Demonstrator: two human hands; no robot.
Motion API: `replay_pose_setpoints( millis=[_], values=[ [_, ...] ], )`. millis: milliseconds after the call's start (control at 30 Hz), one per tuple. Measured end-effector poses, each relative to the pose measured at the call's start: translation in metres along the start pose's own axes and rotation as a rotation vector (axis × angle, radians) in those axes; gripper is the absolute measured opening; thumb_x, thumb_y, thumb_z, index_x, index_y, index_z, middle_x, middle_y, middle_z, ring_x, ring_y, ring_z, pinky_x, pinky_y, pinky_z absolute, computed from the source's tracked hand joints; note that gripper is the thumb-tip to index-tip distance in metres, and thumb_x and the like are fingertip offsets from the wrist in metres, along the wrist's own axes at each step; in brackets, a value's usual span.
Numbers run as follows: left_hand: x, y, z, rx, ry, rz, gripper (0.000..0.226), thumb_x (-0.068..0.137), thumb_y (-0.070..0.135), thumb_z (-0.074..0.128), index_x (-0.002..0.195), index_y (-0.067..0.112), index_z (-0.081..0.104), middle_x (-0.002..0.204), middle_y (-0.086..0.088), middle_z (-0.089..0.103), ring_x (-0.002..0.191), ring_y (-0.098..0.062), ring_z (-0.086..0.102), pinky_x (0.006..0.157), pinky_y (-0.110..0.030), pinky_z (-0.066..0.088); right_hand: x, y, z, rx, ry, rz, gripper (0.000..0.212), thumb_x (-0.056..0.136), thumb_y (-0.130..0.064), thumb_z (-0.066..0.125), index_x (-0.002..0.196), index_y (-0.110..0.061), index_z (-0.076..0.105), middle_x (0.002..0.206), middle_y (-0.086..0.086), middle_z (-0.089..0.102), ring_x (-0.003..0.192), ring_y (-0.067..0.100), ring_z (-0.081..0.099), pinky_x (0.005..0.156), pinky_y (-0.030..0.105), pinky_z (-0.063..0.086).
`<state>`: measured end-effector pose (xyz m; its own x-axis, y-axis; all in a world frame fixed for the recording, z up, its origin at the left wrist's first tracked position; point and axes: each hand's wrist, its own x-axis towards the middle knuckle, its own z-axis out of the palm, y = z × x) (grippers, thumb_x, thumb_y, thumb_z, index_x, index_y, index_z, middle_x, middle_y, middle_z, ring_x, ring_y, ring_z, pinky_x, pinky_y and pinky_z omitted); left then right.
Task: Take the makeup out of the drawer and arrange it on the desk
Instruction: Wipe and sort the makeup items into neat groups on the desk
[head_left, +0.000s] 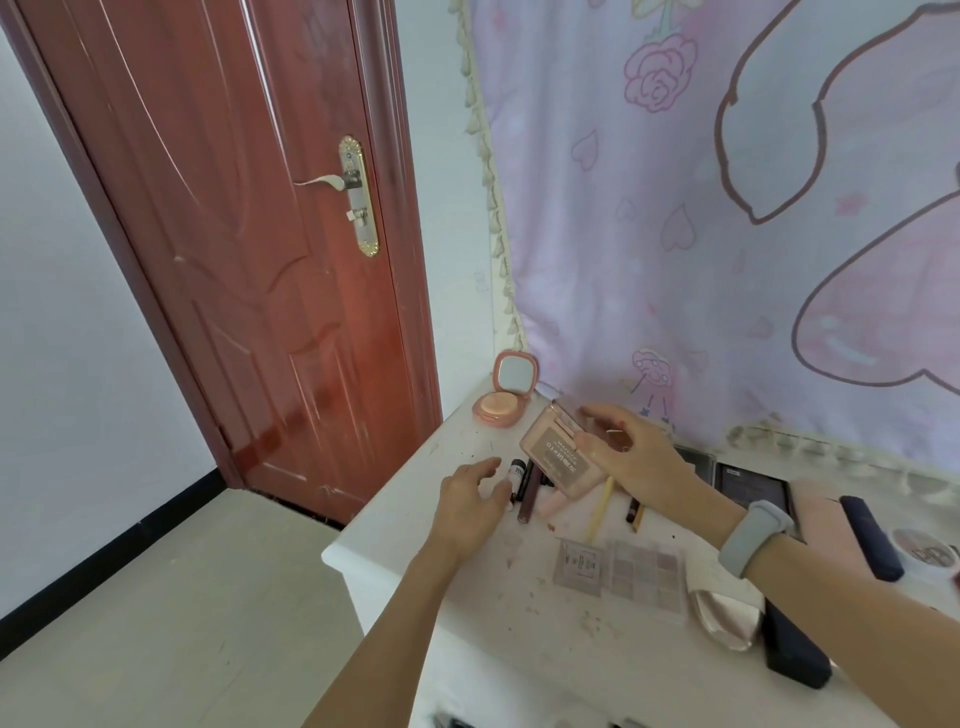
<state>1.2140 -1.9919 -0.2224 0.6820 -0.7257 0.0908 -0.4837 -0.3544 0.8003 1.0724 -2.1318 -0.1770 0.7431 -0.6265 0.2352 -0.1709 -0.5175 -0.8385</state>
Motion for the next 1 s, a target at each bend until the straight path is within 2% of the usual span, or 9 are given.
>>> replay_pose_setpoints(
  millis=[100,167,300,433,567,733,833,900,1000],
  values=[
    [-0.017,0.012,-0.009,-0.237,0.037,-0.063,0.024,0.095,0.023,0.047,0.113,0.016,0.062,0.115,-0.004,0.063,0.096,-0.012,0.058,0.083,-0.022,0.045,0.000,-0.008,0.005,0.065,-0.034,0.000,0.021,0.081,-0.042,0.058,0.099,-0.048,0.050,0.107,-0.017,0.058,0.106,0.004,0.055,0.091,0.024,0.040],
    [-0.027,0.021,-0.015,-0.636,-0.111,-0.227,0.030,0.097,0.032,0.042,0.105,0.012,0.063,0.105,-0.009,0.068,0.082,-0.016,0.066,0.068,-0.022,0.052,-0.002,-0.014,0.012,0.059,-0.052,-0.015,0.027,0.079,-0.044,0.059,0.103,-0.047,0.050,0.113,-0.016,0.057,0.111,0.005,0.052,0.095,0.025,0.039],
    [-0.034,0.030,-0.029,-1.233,-0.397,-0.411,0.057,0.094,0.053,0.036,0.117,0.006,0.057,0.108,-0.016,0.066,0.093,-0.037,0.066,0.079,-0.044,0.055,-0.016,-0.026,0.033,0.000,-0.148,-0.081,0.067,0.067,-0.050,0.068,0.127,-0.040,0.040,0.127,-0.015,0.045,0.117,0.003,0.044,0.096,0.023,0.035],
    [-0.039,0.025,-0.041,-1.206,-0.431,-0.260,0.051,0.091,0.041,0.044,0.126,0.006,0.053,0.121,-0.019,0.061,0.100,-0.030,0.065,0.083,-0.041,0.054,-0.024,-0.040,0.048,-0.101,-0.278,-0.173,0.088,0.066,-0.053,0.070,0.140,-0.039,0.024,0.136,-0.019,0.040,0.124,0.003,0.040,0.103,0.030,0.035],
    [-0.042,0.011,-0.063,-1.037,-0.417,-0.194,0.042,0.089,0.027,0.051,0.123,0.004,0.056,0.114,-0.019,0.064,0.095,-0.028,0.067,0.078,-0.037,0.055,-0.023,-0.047,0.045,-0.077,-0.286,-0.234,0.053,0.092,-0.033,0.050,0.141,-0.029,0.032,0.145,-0.012,0.037,0.130,0.006,0.036,0.106,0.025,0.031],
    [-0.044,0.004,-0.085,-0.870,-0.314,-0.205,0.032,0.090,0.023,0.053,0.114,0.002,0.056,0.081,-0.007,0.069,0.072,-0.017,0.065,0.060,-0.027,0.055,-0.019,-0.061,0.040,0.028,-0.440,-0.163,0.035,0.093,-0.012,0.048,0.109,-0.043,0.053,0.100,-0.005,0.062,0.084,0.019,0.060,0.076,0.031,0.052],
    [-0.043,0.002,-0.085,-0.921,-0.197,-0.266,0.029,0.093,0.029,0.053,0.111,0.006,0.056,0.076,-0.002,0.066,0.058,-0.010,0.062,0.048,-0.020,0.049,-0.021,-0.062,0.048,0.026,-0.435,-0.174,0.031,0.092,-0.009,0.050,0.111,-0.029,0.062,0.076,-0.014,0.061,0.064,-0.004,0.056,0.058,0.011,0.045],
    [-0.045,0.001,-0.084,-1.042,-0.199,-0.311,0.036,0.091,0.038,0.053,0.110,0.008,0.059,0.071,-0.001,0.064,0.049,-0.007,0.056,0.042,-0.017,0.046,-0.023,-0.060,0.051,-0.026,-0.413,-0.185,0.031,0.091,-0.008,0.051,0.117,-0.021,0.062,0.079,-0.018,0.060,0.063,-0.009,0.054,0.058,0.004,0.039],
    [-0.050,-0.002,-0.081,-1.261,-0.227,-0.314,0.044,0.082,0.047,0.057,0.103,0.009,0.060,0.084,-0.006,0.069,0.067,-0.014,0.066,0.054,-0.021,0.054,-0.028,-0.061,0.055,-0.112,-0.404,-0.235,0.035,0.089,-0.006,0.053,0.122,-0.018,0.059,0.092,-0.014,0.061,0.074,-0.003,0.053,0.068,0.005,0.039]
  ],
)
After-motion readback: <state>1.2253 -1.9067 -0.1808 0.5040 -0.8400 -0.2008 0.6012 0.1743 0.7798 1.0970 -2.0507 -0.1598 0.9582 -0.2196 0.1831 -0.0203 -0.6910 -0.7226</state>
